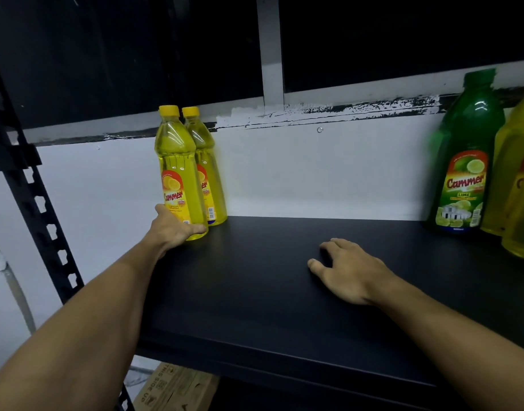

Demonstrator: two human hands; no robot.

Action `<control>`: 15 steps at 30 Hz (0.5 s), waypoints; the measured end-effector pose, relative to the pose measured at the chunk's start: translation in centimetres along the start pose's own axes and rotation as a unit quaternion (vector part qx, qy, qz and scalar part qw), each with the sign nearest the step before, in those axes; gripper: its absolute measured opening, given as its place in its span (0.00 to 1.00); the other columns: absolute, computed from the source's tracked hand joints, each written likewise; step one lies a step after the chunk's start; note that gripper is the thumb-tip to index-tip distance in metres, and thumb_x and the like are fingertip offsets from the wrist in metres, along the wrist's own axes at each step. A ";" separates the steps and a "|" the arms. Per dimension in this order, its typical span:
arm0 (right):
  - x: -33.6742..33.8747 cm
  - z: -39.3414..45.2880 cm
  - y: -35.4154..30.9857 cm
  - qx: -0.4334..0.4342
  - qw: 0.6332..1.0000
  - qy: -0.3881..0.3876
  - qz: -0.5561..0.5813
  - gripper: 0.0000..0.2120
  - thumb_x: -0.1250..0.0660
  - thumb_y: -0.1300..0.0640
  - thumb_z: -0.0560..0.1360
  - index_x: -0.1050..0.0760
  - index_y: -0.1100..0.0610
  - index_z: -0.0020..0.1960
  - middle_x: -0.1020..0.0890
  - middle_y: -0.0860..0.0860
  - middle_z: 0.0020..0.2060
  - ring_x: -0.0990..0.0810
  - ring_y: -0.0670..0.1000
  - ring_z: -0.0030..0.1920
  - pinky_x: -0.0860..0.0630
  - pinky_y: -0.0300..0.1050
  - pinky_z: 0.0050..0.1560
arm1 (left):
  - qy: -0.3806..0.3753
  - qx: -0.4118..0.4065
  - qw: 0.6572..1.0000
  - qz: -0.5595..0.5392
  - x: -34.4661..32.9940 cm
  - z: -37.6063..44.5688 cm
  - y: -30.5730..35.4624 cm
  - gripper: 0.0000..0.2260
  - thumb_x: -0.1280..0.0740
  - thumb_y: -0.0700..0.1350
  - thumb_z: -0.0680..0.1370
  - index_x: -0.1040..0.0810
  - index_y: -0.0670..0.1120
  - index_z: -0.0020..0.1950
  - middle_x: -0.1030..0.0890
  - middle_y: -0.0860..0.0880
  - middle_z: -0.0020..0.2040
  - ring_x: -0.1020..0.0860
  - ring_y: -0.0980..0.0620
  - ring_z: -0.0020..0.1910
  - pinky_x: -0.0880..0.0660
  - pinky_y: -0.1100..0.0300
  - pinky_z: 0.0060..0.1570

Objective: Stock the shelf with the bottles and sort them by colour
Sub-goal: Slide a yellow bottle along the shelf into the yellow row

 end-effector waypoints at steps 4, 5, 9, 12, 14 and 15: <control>0.2 -0.1 -0.1 0.002 1.000 0.004 -0.001 0.30 0.49 0.37 0.79 0.41 0.52 0.76 0.40 0.48 0.75 0.43 0.50 0.75 0.39 0.51 0.70 | -0.001 -0.003 1.000 -0.002 0.0 0.2 -0.1 0.41 0.20 0.53 0.66 0.43 0.45 0.68 0.29 0.45 0.60 0.27 0.42 0.60 0.25 0.43 0.59; 0.2 0.0 -0.1 0.002 1.000 0.004 -0.003 0.30 0.49 0.37 0.79 0.41 0.52 0.76 0.41 0.48 0.76 0.43 0.50 0.75 0.39 0.51 0.70 | -0.003 -0.003 1.000 -0.002 0.0 0.2 -0.1 0.41 0.20 0.53 0.66 0.43 0.45 0.68 0.29 0.45 0.61 0.27 0.42 0.60 0.25 0.43 0.59; 0.1 0.1 0.0 0.002 1.000 0.003 -0.003 0.31 0.49 0.37 0.79 0.42 0.52 0.76 0.42 0.48 0.76 0.44 0.50 0.76 0.40 0.51 0.71 | -0.005 -0.002 1.000 -0.007 0.0 0.1 -0.2 0.41 0.20 0.53 0.66 0.43 0.45 0.68 0.29 0.45 0.61 0.27 0.42 0.61 0.26 0.42 0.60; 0.1 0.2 0.1 0.003 1.000 0.005 -0.002 0.31 0.49 0.37 0.79 0.41 0.52 0.76 0.41 0.48 0.76 0.43 0.50 0.76 0.40 0.51 0.71 | -0.002 0.002 1.000 -0.012 -0.1 0.0 -0.2 0.42 0.20 0.53 0.66 0.43 0.45 0.68 0.29 0.45 0.61 0.28 0.42 0.61 0.26 0.42 0.60; 0.1 0.3 0.2 0.002 1.000 0.007 -0.001 0.31 0.48 0.36 0.79 0.41 0.52 0.76 0.41 0.48 0.76 0.43 0.50 0.76 0.40 0.51 0.70 | -0.001 0.004 1.000 -0.024 -0.1 -0.1 -0.1 0.42 0.20 0.51 0.67 0.44 0.44 0.70 0.30 0.45 0.61 0.28 0.42 0.61 0.27 0.43 0.61; 0.0 0.4 0.2 0.002 1.000 0.008 -0.001 0.31 0.48 0.36 0.78 0.41 0.52 0.76 0.41 0.48 0.76 0.43 0.50 0.75 0.39 0.52 0.70 | -0.002 0.004 0.999 -0.036 -0.2 -0.2 -0.1 0.44 0.20 0.50 0.67 0.46 0.44 0.71 0.30 0.45 0.61 0.28 0.43 0.62 0.27 0.44 0.62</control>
Point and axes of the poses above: each hand's wrist, its own z-axis towards the middle knuckle, its own x-axis out of the back of the hand, y = z × x, the point moved 10 cm from there along z, towards the middle knuckle
